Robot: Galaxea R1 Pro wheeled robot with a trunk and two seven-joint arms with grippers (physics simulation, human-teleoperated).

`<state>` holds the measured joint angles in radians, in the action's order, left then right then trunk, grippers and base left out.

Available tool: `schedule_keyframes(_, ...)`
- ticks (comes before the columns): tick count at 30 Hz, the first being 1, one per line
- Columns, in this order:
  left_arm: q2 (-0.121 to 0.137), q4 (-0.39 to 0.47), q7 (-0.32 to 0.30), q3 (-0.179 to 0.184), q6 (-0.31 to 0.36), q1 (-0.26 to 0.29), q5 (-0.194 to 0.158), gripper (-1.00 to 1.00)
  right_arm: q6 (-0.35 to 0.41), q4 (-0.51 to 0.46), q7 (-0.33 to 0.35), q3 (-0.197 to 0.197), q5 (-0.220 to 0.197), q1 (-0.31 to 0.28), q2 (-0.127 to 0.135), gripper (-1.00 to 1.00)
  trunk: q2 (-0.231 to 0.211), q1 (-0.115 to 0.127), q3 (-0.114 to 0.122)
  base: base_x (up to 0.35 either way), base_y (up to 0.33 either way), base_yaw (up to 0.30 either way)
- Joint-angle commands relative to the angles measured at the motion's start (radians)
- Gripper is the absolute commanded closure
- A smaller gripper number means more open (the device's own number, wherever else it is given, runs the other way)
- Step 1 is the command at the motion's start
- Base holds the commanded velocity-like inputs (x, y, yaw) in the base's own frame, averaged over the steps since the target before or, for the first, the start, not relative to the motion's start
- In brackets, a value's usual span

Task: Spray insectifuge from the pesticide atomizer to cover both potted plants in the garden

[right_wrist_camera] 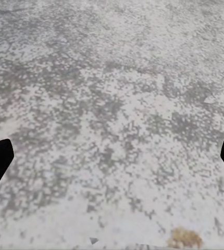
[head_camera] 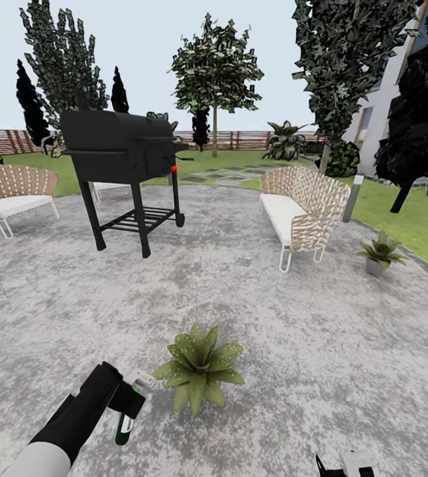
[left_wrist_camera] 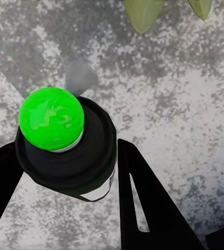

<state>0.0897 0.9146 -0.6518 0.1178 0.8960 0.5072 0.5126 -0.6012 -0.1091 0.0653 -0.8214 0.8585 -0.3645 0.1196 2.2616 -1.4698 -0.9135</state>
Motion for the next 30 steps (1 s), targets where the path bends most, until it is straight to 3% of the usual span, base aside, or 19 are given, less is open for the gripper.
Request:
schedule_keyframes(1, 0.000, 0.001, -0.009, 0.002, 0.001, 0.001, 0.010, 1.00, -0.003, 0.000, 0.007, -0.008, 0.002, -0.001, 0.000, -1.00, 0.000, 0.000, -0.001, 0.000, 0.000, 0.000)
schedule_keyframes(8, 0.000, 0.002, -0.009, -0.001, 0.001, -0.001, 0.011, 1.00, -0.003, 0.000, 0.007, -0.008, 0.001, -0.001, 0.000, -1.00, 0.000, 0.000, 0.000, -0.019, -0.137, 0.000)
schedule_keyframes(14, -0.001, 0.001, -0.005, -0.002, 0.002, -0.001, 0.010, 1.00, -0.003, 0.000, 0.005, -0.008, 0.001, -0.001, -0.001, -1.00, 0.000, 0.000, 0.000, -0.253, -0.136, 0.000)
schedule_keyframes(22, -0.005, 0.017, -0.005, -0.006, 0.014, 0.022, 0.011, 1.00, -0.003, 0.000, 0.007, -0.007, 0.002, -0.001, -0.001, -1.00, 0.000, 0.000, 0.000, -0.016, -0.007, 0.000)
schedule_keyframes(30, -0.001, -0.020, 0.001, -0.008, 0.005, 0.002, 0.010, 1.00, -0.003, 0.000, 0.007, -0.007, 0.002, -0.001, -0.001, -1.00, 0.000, 0.000, 0.000, 0.000, 0.000, 0.000)
